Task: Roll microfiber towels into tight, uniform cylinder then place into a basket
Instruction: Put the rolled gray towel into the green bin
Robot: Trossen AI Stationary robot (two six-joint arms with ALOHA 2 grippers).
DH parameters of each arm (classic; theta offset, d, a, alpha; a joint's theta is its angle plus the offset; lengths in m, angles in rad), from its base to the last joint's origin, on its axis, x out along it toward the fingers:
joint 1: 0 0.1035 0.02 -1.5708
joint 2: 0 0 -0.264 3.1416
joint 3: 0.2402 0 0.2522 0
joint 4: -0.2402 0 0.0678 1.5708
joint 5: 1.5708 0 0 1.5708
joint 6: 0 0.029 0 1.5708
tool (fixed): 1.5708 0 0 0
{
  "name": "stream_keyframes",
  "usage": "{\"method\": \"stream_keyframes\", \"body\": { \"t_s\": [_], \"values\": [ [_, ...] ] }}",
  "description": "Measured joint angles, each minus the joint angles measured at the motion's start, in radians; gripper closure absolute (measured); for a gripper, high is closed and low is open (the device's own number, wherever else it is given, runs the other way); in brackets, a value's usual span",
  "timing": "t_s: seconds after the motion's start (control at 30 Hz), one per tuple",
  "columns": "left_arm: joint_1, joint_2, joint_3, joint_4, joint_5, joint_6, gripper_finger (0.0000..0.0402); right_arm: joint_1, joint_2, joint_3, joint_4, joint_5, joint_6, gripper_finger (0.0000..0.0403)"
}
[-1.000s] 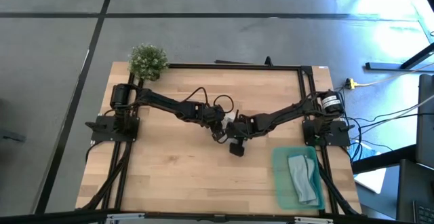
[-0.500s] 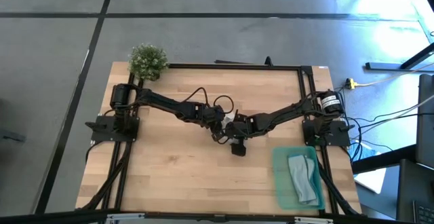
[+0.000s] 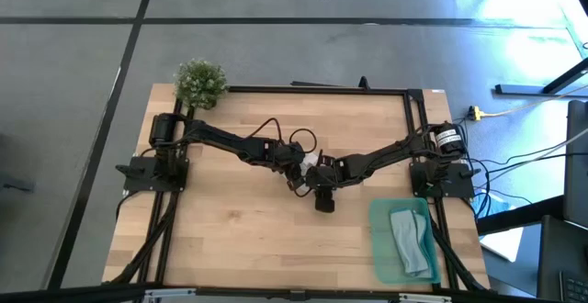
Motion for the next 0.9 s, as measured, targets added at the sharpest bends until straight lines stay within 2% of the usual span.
{"method": "stream_keyframes", "body": {
  "t_s": [0.23, 0.3, 0.73, 0.9],
  "values": [
    [0.0, 0.0, 0.0, 0.0, 0.011, -0.012, 0.032, -0.001, 0.0, 0.0, 0.001, 0.004, 0.0, 0.0342],
    [0.0, 0.0, 0.0, 0.001, 0.022, -0.011, 0.032, -0.001, -0.001, 0.0, 0.002, 0.004, 0.001, 0.0362],
    [0.002, 0.0, 0.0, -0.001, 0.042, -0.021, 0.032, -0.002, 0.0, 0.0, 0.004, 0.003, 0.006, 0.0359],
    [0.025, -0.062, -0.001, -0.013, 0.127, -0.012, 0.0323, -0.02, 0.0, 0.0, 0.004, -0.063, 0.004, 0.0361]
  ]
}}
